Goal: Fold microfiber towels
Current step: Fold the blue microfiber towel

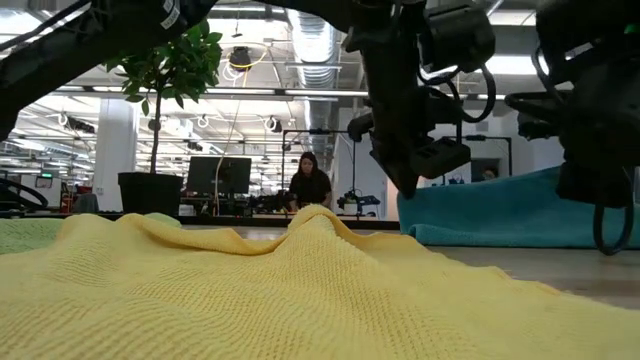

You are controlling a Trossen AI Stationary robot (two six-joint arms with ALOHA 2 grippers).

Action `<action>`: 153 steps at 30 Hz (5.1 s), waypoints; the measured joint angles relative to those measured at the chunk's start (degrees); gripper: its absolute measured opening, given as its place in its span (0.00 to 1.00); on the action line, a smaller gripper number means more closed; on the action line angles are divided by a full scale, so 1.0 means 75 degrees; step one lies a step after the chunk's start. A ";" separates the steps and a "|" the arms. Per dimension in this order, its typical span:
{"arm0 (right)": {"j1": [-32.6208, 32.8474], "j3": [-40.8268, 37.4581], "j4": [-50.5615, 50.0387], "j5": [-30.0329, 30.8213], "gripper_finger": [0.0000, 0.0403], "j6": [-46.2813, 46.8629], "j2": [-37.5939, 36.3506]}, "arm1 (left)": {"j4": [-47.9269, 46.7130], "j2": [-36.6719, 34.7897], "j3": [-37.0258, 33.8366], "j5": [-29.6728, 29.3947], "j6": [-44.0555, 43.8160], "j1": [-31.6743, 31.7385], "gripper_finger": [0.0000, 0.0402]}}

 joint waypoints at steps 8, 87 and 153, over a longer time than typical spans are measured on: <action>-0.0377 0.0000 0.0148 0.0019 0.16 -0.0336 0.0000 | 0.0223 -0.0001 0.0000 0.0115 0.0240 0.0097 0.08; 0.3760 0.0860 0.1228 0.0052 0.56 -0.0461 -0.3136 | 0.1351 0.0200 -0.0909 0.0941 0.2591 -0.0519 0.28; 0.3772 0.0863 0.0564 -0.0184 0.56 -0.0461 -0.3136 | 0.6630 0.0406 -0.0219 0.2476 0.5150 0.0135 0.00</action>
